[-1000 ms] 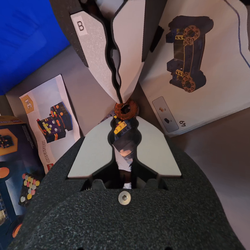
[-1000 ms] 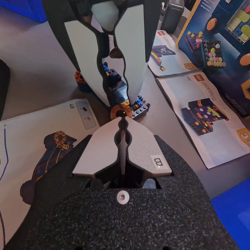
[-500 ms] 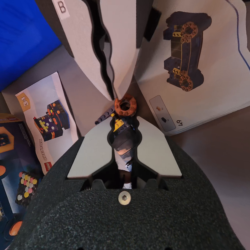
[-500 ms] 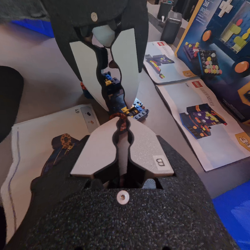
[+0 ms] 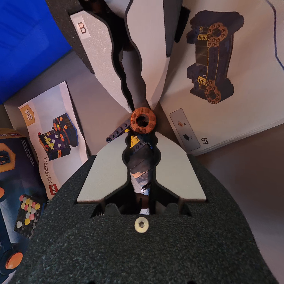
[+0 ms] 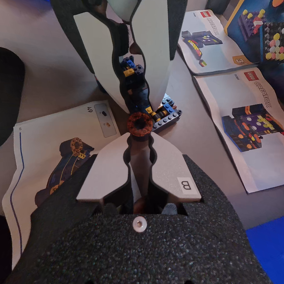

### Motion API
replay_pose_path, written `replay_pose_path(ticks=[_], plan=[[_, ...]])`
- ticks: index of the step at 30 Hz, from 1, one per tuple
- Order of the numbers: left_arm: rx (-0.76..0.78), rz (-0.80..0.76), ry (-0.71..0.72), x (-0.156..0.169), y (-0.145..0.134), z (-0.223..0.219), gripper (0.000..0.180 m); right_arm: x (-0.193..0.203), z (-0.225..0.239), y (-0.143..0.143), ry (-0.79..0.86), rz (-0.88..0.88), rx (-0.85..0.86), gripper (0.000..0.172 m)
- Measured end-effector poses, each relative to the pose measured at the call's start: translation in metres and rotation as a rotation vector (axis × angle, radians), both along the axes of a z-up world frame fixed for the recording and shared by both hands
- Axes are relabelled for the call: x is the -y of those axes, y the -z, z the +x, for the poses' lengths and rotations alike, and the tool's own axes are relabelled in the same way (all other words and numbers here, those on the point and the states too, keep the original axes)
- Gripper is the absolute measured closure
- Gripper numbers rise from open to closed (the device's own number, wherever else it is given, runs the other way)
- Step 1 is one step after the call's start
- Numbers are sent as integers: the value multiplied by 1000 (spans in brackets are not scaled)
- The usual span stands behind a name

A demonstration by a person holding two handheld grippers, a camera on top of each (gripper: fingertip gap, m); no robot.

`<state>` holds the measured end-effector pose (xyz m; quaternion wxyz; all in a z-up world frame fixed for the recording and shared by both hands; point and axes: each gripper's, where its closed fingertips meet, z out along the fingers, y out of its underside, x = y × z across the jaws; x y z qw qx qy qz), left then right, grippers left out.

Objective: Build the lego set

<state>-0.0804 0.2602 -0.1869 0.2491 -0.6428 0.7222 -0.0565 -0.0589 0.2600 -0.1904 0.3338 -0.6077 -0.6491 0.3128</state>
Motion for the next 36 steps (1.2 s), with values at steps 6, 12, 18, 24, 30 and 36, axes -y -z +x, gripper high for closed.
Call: replay_pose_path(ticks=[6,12,18,24,30,36], plan=[[3,6,6,-1,0,2,158,-3,-2,-2,21,32,-5,153],[-6,6,15,0,0,2,159,-2,-2,0,16,56,10,153],[-19,14,19,-1,0,1,161,1,0,0,0,75,20,155],[-19,13,24,0,1,0,163,1,1,-5,0,64,-5,156],[-30,28,6,-4,0,-4,163,4,0,-4,-11,61,-6,157],[-24,27,-13,-5,-3,-10,159,0,0,-5,6,55,-19,157]])
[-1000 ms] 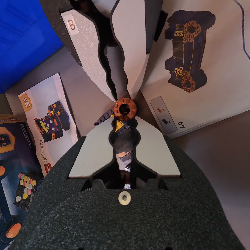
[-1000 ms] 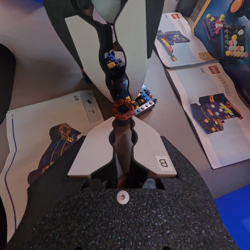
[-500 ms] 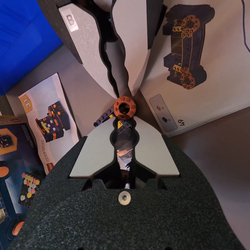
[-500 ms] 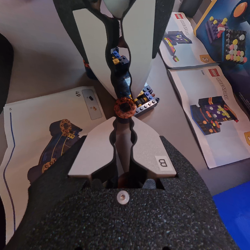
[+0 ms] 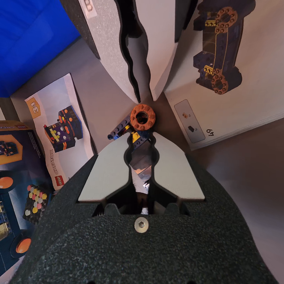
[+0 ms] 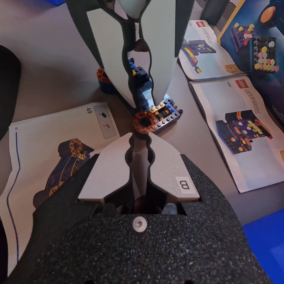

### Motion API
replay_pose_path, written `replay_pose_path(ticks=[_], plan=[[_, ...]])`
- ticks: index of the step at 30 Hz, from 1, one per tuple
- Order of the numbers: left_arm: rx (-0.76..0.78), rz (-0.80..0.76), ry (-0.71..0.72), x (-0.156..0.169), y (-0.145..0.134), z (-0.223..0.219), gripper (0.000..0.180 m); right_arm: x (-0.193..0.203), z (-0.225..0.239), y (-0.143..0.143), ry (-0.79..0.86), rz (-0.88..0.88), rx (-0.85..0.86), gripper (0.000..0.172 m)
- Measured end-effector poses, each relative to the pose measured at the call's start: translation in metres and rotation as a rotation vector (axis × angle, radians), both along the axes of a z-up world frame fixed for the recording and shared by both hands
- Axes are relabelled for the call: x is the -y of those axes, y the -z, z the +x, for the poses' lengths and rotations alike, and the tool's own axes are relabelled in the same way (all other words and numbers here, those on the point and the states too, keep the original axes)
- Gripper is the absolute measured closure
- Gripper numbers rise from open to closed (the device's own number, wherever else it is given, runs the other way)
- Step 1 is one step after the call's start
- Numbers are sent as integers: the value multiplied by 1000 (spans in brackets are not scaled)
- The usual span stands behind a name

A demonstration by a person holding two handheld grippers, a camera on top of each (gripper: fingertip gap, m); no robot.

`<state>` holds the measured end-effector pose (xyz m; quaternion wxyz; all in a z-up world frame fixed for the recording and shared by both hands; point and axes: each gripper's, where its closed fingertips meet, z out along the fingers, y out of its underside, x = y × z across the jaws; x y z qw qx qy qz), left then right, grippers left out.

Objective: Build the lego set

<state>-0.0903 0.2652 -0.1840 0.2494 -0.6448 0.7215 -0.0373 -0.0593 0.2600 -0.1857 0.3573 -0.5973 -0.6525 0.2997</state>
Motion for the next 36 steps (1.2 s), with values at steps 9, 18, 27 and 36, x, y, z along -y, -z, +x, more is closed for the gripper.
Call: replay_pose_path(ticks=[9,18,27,36], plan=[[28,-49,-28,3,4,2,148,4,-4,1,-10,1,-2,158],[30,-21,-18,-1,2,5,159,-1,-2,1,12,-1,-8,158],[37,-39,-12,2,1,3,157,-4,-1,-4,16,-11,-38,158],[105,-53,-25,0,-3,10,158,-14,-10,-7,46,-24,-87,168]])
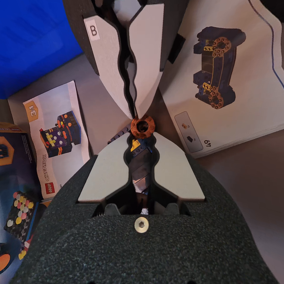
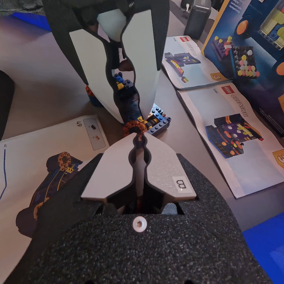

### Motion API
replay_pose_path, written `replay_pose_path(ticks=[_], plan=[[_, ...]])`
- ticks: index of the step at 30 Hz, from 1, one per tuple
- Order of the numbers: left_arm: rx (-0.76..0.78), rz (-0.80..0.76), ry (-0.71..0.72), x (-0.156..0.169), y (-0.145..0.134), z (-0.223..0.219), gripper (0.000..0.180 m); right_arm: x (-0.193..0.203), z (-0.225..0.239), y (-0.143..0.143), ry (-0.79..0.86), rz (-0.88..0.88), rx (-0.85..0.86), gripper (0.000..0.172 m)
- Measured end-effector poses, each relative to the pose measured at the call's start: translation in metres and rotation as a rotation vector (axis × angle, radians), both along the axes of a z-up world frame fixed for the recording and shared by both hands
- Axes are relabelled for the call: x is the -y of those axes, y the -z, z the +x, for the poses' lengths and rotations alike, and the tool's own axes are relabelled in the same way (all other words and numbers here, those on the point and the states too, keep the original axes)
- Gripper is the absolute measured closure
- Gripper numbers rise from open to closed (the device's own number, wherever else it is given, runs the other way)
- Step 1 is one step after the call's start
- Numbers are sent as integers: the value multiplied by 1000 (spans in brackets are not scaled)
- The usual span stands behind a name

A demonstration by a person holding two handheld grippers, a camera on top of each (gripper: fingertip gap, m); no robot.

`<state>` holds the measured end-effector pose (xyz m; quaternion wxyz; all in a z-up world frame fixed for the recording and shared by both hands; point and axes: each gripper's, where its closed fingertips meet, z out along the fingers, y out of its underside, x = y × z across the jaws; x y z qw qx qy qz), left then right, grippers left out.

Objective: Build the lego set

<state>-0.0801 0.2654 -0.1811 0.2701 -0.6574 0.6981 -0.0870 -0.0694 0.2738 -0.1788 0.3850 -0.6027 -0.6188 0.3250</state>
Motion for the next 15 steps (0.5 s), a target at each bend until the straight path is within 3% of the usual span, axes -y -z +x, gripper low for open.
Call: replay_pose_path(ticks=[15], plan=[[7,-47,1,1,4,0,168,1,-2,1,6,47,10,165]])
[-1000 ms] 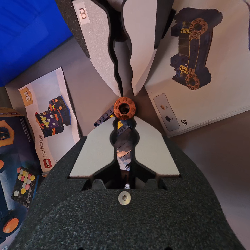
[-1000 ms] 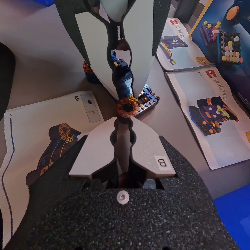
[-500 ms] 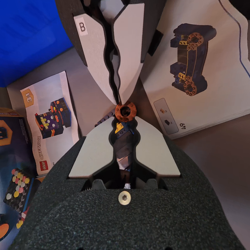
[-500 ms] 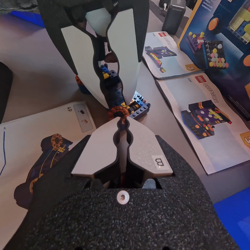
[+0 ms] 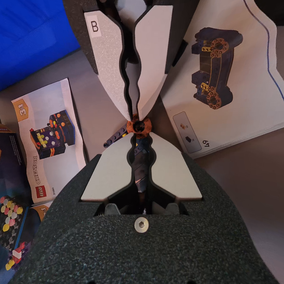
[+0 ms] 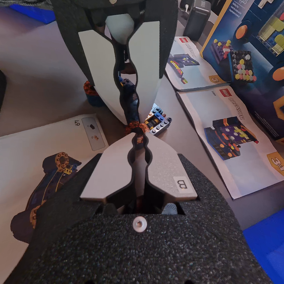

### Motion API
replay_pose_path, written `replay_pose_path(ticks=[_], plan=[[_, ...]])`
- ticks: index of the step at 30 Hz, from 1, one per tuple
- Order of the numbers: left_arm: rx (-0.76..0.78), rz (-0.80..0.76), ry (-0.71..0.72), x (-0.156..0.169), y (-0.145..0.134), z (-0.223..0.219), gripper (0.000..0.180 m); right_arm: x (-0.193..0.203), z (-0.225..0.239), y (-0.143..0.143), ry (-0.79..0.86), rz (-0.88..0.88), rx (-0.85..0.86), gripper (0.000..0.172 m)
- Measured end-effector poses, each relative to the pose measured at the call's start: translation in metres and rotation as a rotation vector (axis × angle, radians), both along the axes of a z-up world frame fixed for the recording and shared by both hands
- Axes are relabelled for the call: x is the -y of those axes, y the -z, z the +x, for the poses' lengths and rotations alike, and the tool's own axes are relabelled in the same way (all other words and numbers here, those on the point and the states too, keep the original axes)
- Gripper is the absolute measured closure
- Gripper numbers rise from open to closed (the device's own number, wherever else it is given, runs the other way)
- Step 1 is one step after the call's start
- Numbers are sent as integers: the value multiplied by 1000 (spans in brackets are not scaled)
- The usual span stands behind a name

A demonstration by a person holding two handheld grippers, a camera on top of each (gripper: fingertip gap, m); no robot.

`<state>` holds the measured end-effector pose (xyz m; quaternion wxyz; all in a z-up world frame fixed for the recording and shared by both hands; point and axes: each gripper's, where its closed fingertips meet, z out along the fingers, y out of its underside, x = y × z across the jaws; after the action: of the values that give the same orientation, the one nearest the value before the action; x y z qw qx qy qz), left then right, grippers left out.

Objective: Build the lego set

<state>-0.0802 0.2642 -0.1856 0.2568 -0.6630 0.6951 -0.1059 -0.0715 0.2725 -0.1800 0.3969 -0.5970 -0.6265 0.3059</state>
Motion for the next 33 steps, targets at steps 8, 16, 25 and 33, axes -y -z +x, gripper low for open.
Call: replay_pose_path(ticks=[8,16,25,33], plan=[[-13,11,-10,-1,2,-5,167,2,0,0,-4,1,1,165],[-1,7,-32,-1,-3,-5,153,0,2,-2,5,1,-7,159],[8,8,-24,1,0,-3,158,3,3,1,-6,-74,2,152],[-1,19,-22,0,0,-4,162,5,-1,0,-2,-73,-5,153]])
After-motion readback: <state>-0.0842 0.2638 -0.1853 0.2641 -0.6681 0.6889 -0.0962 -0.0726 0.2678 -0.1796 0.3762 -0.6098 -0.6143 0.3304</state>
